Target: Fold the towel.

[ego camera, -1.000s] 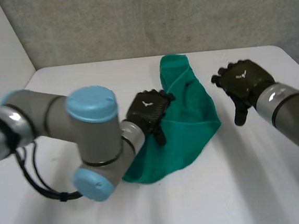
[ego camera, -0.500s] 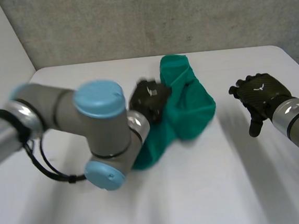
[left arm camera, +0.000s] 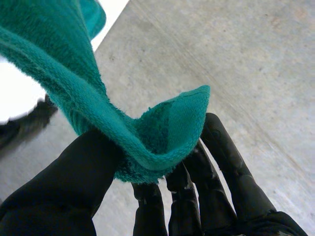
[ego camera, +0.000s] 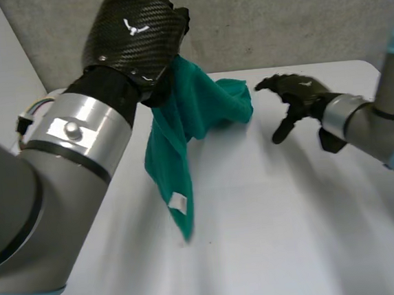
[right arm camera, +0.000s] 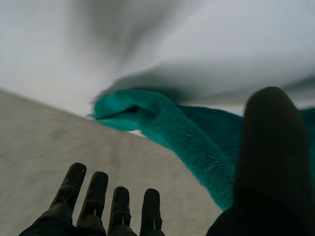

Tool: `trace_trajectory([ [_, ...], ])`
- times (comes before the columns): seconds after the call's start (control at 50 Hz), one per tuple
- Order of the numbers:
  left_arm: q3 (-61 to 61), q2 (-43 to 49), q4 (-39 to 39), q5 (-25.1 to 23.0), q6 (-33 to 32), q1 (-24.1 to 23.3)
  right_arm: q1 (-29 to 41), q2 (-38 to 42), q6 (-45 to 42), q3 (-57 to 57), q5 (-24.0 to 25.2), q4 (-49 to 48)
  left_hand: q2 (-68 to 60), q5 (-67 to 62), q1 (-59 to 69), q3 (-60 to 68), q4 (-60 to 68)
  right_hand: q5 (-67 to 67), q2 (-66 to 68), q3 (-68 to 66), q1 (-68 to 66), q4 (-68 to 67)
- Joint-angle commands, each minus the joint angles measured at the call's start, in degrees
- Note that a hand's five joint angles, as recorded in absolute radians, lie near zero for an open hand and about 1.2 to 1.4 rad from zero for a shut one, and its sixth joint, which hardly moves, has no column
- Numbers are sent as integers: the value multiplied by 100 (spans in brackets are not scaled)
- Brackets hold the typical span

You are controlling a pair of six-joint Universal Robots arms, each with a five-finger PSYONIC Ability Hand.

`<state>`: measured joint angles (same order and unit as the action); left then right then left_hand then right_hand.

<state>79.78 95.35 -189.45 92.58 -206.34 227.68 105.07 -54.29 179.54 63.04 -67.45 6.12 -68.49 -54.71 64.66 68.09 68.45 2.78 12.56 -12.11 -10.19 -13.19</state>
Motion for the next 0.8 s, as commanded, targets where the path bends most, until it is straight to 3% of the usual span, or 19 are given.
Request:
trace_trajectory([
  [0.02,266,-675,101,-4,-20,-4,646,1481,951,-1679,-391,118,-1151,-1529,1534,1191,1155,-278,-256,211,19,319],
  [0.14,441,-1193,259,-4,-20,-13,971,2369,732,-2743,-533,162,-1151,-1529,1534,1191,1155,-278,-256,211,19,319],
  [0.22,486,-1440,251,-4,-20,-5,1130,2730,705,-3095,-620,162,-1151,-1529,1534,1191,1155,4191,4213,-4258,-4450,-4150],
  [0.24,477,-1449,242,-4,-20,48,1121,2748,679,-3174,-681,144,-1151,-1529,1534,1191,1155,6697,6719,-6763,-6955,-6656],
  [0.36,450,-1396,224,-4,-20,382,1033,2317,292,-3333,-1201,179,-1151,-1529,1534,1191,1155,6722,6744,-6789,-6981,-6681],
  [0.38,450,-1379,215,-4,-20,504,964,1699,-160,-3255,-1357,179,-1151,-1529,1534,1191,1155,6722,6744,-6789,-6981,-6681],
  [0.42,424,-1265,180,-21,-11,1058,849,1291,-524,-3114,-1420,197,-1151,-1529,1534,1191,1155,6722,6744,-6789,-6981,-6681],
  [0.52,407,-616,66,-249,15,1725,629,298,-1359,-2360,-1377,206,-1151,-1529,1534,1191,1155,6722,6744,-6789,-6981,-6681],
  [0.56,450,-344,49,-371,15,1884,620,-511,-2079,-1630,-1350,311,-1151,-1529,1534,1191,1155,6722,6744,-6789,-6981,-6681],
  [0.66,485,290,48,-417,50,1991,638,-1356,-3160,-549,-1341,934,-1151,-1529,1534,1191,1155,6722,6744,-6789,-6981,-6681],
  [0.8,906,1028,40,-443,50,1991,655,-1611,-4164,525,-1368,2069,-1151,-1529,1534,1191,1155,6722,6744,-6789,-6981,-6681],
])
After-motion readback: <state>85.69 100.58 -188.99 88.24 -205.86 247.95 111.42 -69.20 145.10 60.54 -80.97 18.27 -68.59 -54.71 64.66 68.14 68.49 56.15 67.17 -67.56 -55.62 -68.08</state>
